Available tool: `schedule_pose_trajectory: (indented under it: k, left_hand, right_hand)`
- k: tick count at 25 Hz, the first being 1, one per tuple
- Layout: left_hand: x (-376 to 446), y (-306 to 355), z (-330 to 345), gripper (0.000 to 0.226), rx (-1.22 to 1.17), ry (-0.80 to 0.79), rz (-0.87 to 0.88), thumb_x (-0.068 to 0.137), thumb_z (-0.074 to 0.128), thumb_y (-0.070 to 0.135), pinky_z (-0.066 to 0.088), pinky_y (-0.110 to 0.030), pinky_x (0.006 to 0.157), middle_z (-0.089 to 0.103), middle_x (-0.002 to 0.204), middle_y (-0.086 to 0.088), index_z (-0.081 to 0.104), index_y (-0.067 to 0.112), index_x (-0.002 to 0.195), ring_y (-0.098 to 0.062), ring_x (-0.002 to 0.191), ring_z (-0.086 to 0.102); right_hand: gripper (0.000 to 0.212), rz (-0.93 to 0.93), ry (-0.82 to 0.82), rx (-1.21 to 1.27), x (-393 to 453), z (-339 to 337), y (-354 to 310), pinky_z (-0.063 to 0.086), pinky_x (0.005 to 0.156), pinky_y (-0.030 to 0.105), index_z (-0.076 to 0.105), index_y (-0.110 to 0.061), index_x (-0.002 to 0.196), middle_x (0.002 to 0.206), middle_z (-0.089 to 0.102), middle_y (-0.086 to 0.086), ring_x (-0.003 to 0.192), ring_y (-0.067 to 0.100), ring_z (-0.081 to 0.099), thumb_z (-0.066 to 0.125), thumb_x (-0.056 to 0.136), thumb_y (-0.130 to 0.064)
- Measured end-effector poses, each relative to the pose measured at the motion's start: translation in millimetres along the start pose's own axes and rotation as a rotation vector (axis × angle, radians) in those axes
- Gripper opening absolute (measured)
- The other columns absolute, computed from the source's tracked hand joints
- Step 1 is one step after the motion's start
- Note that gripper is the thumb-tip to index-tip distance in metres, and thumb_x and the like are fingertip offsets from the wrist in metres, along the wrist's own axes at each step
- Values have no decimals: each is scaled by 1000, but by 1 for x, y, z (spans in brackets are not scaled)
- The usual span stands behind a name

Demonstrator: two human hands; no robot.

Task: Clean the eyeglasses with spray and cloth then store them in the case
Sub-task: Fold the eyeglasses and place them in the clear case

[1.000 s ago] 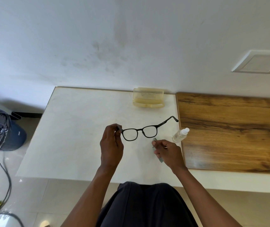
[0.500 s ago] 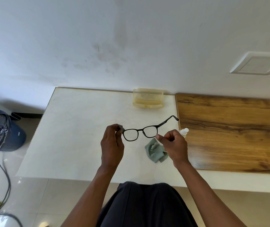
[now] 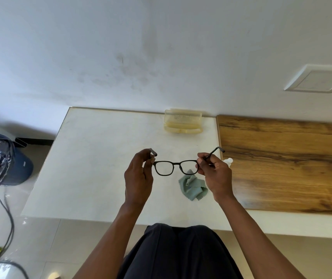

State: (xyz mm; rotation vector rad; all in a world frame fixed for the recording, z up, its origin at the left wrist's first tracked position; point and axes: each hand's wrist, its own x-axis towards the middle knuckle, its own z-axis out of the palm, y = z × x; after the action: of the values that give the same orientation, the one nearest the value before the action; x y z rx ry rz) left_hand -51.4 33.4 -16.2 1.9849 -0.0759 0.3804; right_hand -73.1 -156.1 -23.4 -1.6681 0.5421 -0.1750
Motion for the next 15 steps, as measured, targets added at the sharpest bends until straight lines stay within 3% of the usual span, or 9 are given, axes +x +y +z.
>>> schedule_pose_trajectory:
  k: [2, 5, 10, 15]
  left_hand:
    - [0, 4, -2, 28, -72, 0, -51, 87, 58, 0, 42, -1, 72, 60, 90, 23, 52, 20, 106, 15, 88, 56]
    - [0, 7, -4, 39, -130, -26, -92, 87, 59, 4, 47, -9, 72, 64, 90, 18, 52, 42, 94, 7, 89, 60]
    - [-3, 2, -2, 34, -322, -76, -261, 89, 56, 4, 52, -19, 80, 69, 92, 12, 64, 37, 92, -5, 87, 64]
    - [-2, 0, -3, 38, -324, -106, -207, 87, 53, -6, 55, -27, 79, 66, 92, -1, 66, 27, 100, -19, 87, 64]
  right_hand:
    - [12, 5, 11, 50, -1, -1, 0, 56, 78, 36, 67, -7, 98, 74, 65, -1, 71, 18, 65, 60, 88, -6]
    - [11, 8, 12, 95, -2, -2, -1, 55, 79, 38, 67, -12, 93, 73, 65, 1, 72, 22, 64, 60, 87, -5]
    - [11, 24, -1, 126, 1, -4, -2, 59, 73, 28, 68, -11, 92, 73, 65, -1, 66, 12, 66, 60, 87, -5]
    - [15, 50, -16, 156, 0, -7, 0, 59, 72, 24, 68, -15, 93, 74, 66, -1, 63, 7, 66, 61, 86, -4]
